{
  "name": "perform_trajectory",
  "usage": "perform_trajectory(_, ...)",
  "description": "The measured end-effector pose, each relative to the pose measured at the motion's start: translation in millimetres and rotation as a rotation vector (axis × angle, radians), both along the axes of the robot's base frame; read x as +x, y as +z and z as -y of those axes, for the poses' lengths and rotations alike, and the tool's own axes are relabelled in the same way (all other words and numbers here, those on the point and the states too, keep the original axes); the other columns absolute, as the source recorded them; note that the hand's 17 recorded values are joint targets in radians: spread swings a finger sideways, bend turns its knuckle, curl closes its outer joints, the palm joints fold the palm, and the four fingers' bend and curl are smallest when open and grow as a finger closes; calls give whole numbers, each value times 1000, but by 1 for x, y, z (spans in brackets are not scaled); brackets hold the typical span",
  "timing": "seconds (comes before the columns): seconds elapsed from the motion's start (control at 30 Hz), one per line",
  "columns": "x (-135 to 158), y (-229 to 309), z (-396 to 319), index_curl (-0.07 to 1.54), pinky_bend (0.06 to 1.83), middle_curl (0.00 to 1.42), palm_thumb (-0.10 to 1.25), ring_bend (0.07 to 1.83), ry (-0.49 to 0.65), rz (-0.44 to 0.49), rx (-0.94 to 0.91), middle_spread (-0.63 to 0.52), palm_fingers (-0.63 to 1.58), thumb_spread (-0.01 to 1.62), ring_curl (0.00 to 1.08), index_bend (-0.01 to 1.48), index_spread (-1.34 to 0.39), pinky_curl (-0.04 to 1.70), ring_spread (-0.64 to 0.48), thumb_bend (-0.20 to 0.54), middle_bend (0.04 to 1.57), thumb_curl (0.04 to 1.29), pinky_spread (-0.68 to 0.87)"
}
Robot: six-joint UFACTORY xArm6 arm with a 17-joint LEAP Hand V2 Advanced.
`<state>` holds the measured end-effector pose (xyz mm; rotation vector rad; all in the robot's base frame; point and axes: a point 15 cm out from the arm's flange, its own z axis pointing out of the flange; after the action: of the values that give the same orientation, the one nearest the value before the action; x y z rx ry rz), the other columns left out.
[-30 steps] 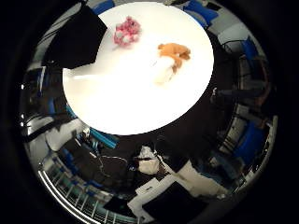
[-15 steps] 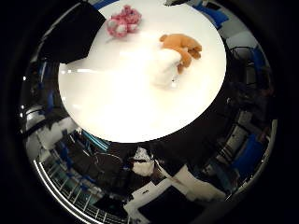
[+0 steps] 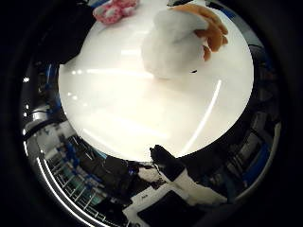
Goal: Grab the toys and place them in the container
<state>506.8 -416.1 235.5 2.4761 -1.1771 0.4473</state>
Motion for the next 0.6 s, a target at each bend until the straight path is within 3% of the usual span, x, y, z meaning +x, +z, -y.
perform_trajectory(0.27,25,-10,18,266,451,301,530,301,-12,23,-6,-1,0,1025,265,161,-409,310,173,-25,188,298,369)
perform_trajectory(0.6,31,-15,13,269,444,300,540,294,-34,43,36,-2,5,1018,266,161,-409,315,173,-26,187,299,364)
